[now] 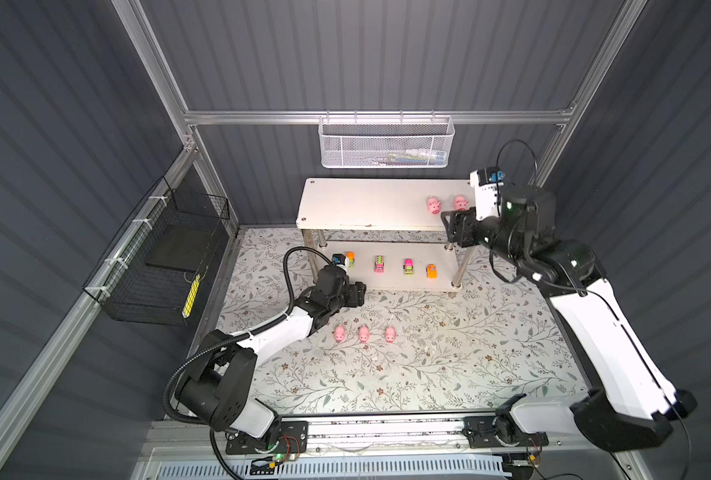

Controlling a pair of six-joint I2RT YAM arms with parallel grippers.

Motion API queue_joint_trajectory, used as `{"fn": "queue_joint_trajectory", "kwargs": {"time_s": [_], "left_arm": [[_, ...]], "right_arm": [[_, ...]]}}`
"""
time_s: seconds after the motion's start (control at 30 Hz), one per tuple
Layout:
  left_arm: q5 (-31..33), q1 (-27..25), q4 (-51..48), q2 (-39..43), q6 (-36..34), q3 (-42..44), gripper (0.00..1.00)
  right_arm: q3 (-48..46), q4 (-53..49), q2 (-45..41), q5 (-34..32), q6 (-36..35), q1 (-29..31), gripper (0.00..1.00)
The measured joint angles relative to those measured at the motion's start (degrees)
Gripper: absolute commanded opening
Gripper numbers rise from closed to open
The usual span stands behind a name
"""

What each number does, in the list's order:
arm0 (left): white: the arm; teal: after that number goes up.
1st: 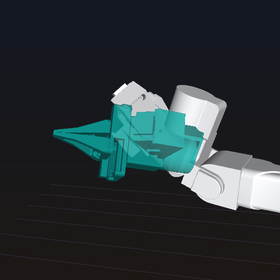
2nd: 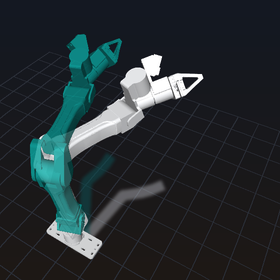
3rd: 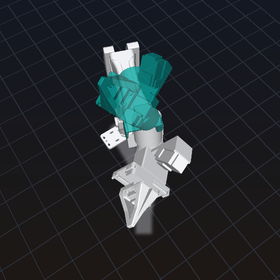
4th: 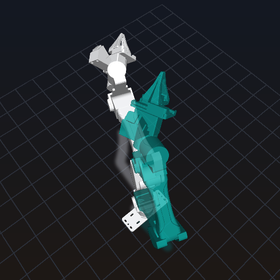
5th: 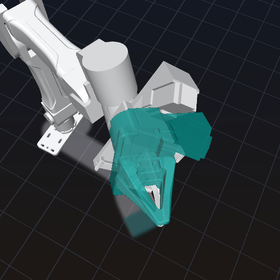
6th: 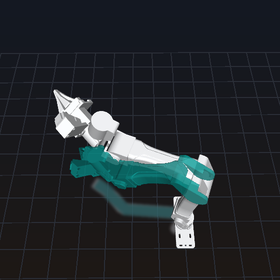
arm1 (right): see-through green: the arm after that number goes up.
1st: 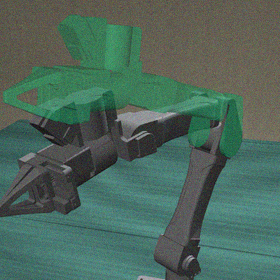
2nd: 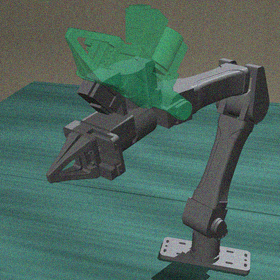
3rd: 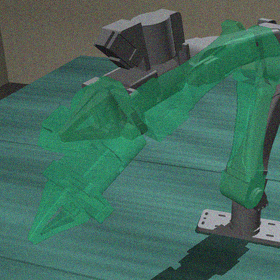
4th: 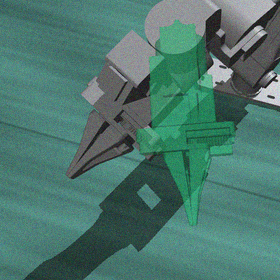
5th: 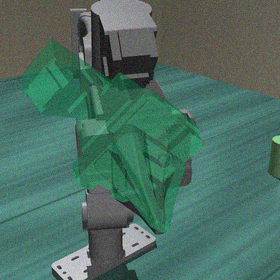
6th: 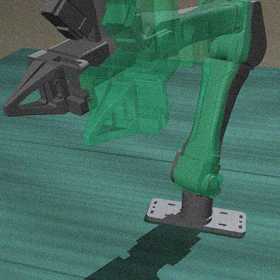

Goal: Place and organize the plastic toys onto the shelf
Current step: 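Open the right gripper and withdraw it down toward the remaining pink pigs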

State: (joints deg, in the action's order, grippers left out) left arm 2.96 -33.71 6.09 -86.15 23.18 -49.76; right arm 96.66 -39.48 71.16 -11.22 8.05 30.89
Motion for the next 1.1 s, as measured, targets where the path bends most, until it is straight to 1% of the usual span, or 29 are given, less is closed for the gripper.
{"fn": "queue_joint_trajectory", "kwargs": {"time_s": [0.13, 0.23, 0.37, 0.5, 0.63, 0.7, 0.9, 1.1], "left_arm": [[0.2, 0.0, 0.0, 0.0, 0.0, 0.0, 0.75], [0.6, 0.0, 0.0, 0.0, 0.0, 0.0, 0.75], [1.2, 0.0, 0.0, 0.0, 0.0, 0.0, 0.75], [1.9, 0.0, 0.0, 0.0, 0.0, 0.0, 0.75], [2.0, 0.0, 0.0, 0.2, 0.0, 0.0, 0.75], [2.2, 0.0, -0.1, 0.4, 0.0, 0.0, 0.75], [2.9, 0.0, -0.1, 1.4, 0.0, 0.0, 0.75], [3.3, 0.0, 0.0, 2.1, 0.0, 0.7, 0.75]], "right_arm": [[-13.5, 5.3, -9.6, -1.3, -0.5, 2.1, 0.73], [-21.3, 7.5, -14.9, -2.4, -0.3, 3.7, 0.73], [-30.1, 9.9, -19.1, -3.6, 1.3, 7.0, 0.73], [-38.6, 12.4, -20.7, -3.5, 5.5, 9.6, 0.73], [-44.3, 14.0, -18.6, -2.6, 9.9, 11.7, 0.75], [-45.7, 14.4, -16.6, -2.1, 11.5, 13.1, 0.75], [-46.1, 17.2, -7.4, 0.6, 15.7, 16.0, 0.79], [-45.6, 17.4, 4.2, 4.3, 19.7, 16.9, 0.8]]}}
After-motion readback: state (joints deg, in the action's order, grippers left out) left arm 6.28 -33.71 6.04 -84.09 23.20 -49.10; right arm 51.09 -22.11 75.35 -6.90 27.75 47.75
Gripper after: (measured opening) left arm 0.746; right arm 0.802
